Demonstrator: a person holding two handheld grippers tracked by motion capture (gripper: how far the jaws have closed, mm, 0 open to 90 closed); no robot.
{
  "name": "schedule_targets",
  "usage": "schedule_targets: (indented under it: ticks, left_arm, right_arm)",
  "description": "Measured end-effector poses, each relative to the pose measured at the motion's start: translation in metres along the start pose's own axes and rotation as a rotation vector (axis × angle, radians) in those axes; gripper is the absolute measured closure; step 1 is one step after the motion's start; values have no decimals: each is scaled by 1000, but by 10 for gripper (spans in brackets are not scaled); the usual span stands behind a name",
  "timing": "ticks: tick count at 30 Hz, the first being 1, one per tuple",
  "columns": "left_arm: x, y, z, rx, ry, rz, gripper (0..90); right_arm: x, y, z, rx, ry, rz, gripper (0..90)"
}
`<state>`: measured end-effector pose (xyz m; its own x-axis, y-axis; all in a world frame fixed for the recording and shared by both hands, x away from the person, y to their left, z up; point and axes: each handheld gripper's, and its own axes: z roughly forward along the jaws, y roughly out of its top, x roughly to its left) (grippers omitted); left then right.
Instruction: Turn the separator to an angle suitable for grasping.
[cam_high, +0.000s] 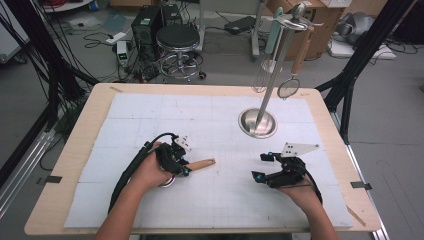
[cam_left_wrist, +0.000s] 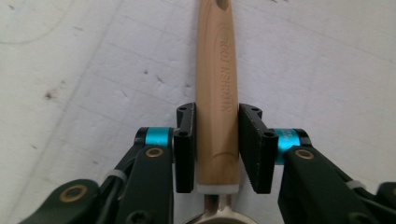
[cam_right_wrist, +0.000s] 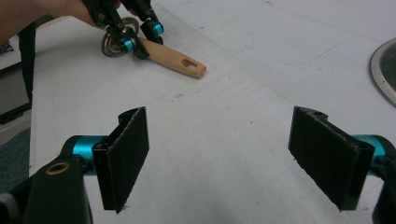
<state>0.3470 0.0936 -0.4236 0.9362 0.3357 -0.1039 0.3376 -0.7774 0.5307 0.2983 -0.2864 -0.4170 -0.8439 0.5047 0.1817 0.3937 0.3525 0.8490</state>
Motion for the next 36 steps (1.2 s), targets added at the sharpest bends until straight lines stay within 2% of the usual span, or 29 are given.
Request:
schedule_targets:
  ticks: [8,14,20,28,36]
  left_arm:
    - [-13,-10,-5,-8,-21,8,695]
    - [-23,-15,-7,-10,-15,21,693]
    - [-22,-15,-9,-9,-3,10,664]
    - [-25,-13,-17,2,27,19,616]
    - [-29,-10,-26,-21,32,26,564]
  right_arm:
    - [1,0,2,3,6,-4,197]
    - [2,0,3,5,11,-8,197]
    - [2,1,4,6,13,-10,197]
    - [1,2,6,3,16,-9,197]
    - [2,4,9,7,22,-11,197]
